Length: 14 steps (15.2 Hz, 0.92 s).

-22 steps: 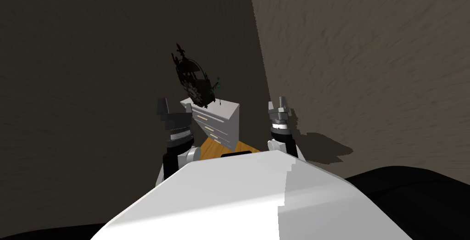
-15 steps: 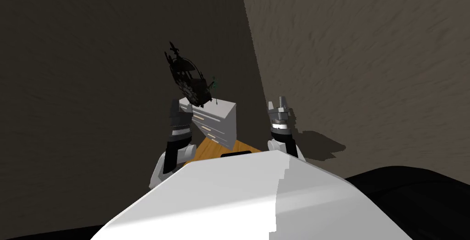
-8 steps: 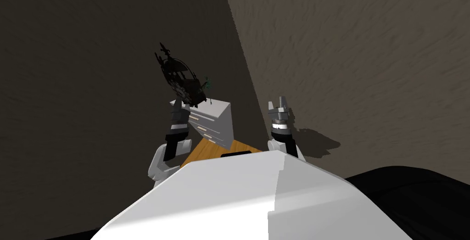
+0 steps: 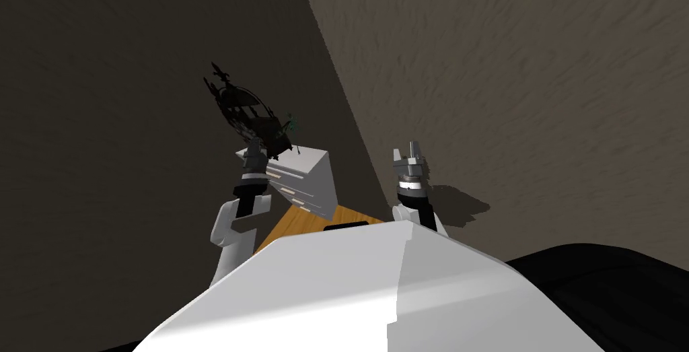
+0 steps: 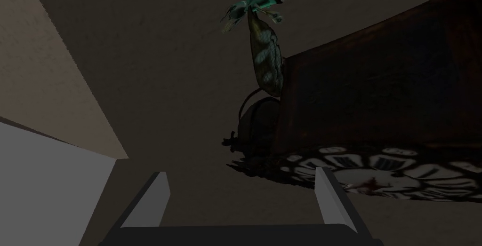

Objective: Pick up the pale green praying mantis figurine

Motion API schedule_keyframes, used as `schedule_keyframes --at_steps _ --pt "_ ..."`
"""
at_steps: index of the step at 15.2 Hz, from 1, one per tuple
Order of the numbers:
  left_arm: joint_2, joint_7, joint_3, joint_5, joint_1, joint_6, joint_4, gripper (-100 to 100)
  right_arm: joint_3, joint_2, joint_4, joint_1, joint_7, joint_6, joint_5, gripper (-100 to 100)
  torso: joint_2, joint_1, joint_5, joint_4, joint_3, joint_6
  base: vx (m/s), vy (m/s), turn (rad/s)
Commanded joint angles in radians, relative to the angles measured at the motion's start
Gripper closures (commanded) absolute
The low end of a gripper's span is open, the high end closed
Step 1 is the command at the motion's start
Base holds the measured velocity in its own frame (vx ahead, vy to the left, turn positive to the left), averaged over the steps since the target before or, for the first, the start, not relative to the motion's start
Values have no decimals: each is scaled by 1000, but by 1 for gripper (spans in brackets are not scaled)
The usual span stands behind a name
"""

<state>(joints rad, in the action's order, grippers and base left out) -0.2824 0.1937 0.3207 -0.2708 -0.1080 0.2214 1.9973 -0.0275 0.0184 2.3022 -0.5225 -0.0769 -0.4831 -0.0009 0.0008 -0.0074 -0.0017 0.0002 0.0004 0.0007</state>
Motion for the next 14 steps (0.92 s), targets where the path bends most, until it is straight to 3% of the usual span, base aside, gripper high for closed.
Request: schedule_keyframes --at_steps 1,2,4,5,6,7,8,9,11,12,13,14 --pt "-14 15 37 -26 34 -17 -41 -100 0 0 0 0 0 0 0 0 0 0 0 0 0 0 -28 -114 -98" --pt "-32 30 68 -59 66 -41 -66 -100 0 0 0 0 0 0 0 0 1 0 0 0 0 0 -32 -114 -111" --pt "-32 30 76 -59 79 -41 -85 -100 0 0 0 0 0 0 0 0 1 -1 0 0 1 0 -12 -93 -43" --pt "-50 45 116 -93 119 -66 -118 -100 0 0 0 0 0 0 0 0 1 1 0 0 0 -1 1 -93 -69" --pt "-50 45 116 -93 125 -66 -129 -100 0 0 0 0 0 0 0 0 0 1 0 0 0 0 1 -99 -71" --pt "-67 61 152 -127 158 -91 -160 -100 0 0 0 0 0 0 0 0 0 0 0 0 0 0 -12 -117 -109" --pt "-67 61 157 -127 172 -91 -174 -100 0 0 0 0 0 0 0 0 0 0 0 0 0 0 -16 -112 -93" --pt "-83 77 189 -162 202 -116 -204 -100 0 0 0 0 0 0 0 0 0 -1 0 0 0 0 -12 -118 -118" --pt "-83 77 198 -162 219 -116 -220 -100 0 0 0 0 0 0 0 0 0 -1 0 0 0 -1 -2 -92 -51" --pt "-99 93 239 -197 254 -141 -255 -100 0 0 0 0 0 0 0 0 0 1 0 0 0 -1 -11 -83 -78" --pt "-99 93 239 -197 267 -141 -266 -100 0 0 0 0 0 0 0 0 0 1 0 0 0 0 -10 -86 -82" --pt "-113 110 273 -232 305 -166 -305 -100 0 0 0 0 0 0 0 0 0 1 0 0 0 0 -3 -117 -129"
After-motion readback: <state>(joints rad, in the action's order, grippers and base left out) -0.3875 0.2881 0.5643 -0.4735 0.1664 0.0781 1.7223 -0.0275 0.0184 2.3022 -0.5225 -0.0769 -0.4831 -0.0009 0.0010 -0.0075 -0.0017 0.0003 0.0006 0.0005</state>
